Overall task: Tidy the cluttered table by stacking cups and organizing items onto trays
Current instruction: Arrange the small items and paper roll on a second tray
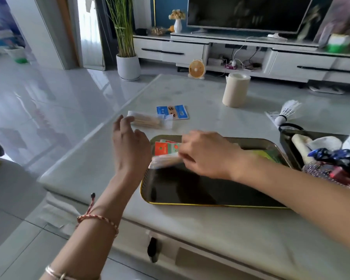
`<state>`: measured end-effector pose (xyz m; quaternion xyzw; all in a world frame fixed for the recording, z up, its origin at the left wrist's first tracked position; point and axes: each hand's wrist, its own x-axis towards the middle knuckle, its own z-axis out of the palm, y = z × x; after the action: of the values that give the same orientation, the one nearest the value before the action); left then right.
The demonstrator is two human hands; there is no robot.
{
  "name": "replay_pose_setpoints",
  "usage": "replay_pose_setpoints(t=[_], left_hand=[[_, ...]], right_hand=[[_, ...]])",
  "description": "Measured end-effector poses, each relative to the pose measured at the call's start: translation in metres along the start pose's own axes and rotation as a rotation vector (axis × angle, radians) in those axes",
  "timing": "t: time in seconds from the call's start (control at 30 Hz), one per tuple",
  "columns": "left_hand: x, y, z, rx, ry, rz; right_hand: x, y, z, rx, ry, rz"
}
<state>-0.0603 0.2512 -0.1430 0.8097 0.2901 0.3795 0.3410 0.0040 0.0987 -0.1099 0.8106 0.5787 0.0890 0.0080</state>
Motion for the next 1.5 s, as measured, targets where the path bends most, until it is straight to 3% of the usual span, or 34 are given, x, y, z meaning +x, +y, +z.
replay_pose_setpoints(t=[0.2,0.33,0.4,0.53,0.83,0.93,1.1,1.33,1.5], left_hand=[[-0.004,-0.007,0.006,0.07,-0.152,0.009],[-0.002,-0.01,0.004,0.099,-0.212,-0.019],[0.0,-0.01,0.002,0.104,-0.23,-0.029],[0.005,-0.018,-0.006,0.108,-0.237,-0.057],[0.016,-0.031,-0.012,0.135,-0.228,-0.072],[0.018,-0.029,-0.008,0.14,-0.253,-0.074],[0.016,-0.028,-0.005,0.16,-0.275,-0.03],[0.01,-0.021,-0.003,0.134,-0.199,0.016],[-0.001,-0.01,-0.002,0.092,-0.072,0.127]], right_hand=[[0.004,-0.004,0.017,0.313,-0.209,0.091],[0.039,0.013,0.012,0.608,-0.058,0.244],[0.056,0.024,0.018,0.636,0.05,0.347],[0.094,0.032,0.047,0.497,0.013,0.483],[0.155,0.018,0.07,0.489,-0.103,0.442],[0.161,0.016,0.072,0.336,-0.124,0.46],[0.163,0.005,0.066,0.087,0.01,0.428],[0.133,0.009,0.044,0.158,0.39,0.355],[0.095,0.02,0.011,0.165,0.436,0.281]])
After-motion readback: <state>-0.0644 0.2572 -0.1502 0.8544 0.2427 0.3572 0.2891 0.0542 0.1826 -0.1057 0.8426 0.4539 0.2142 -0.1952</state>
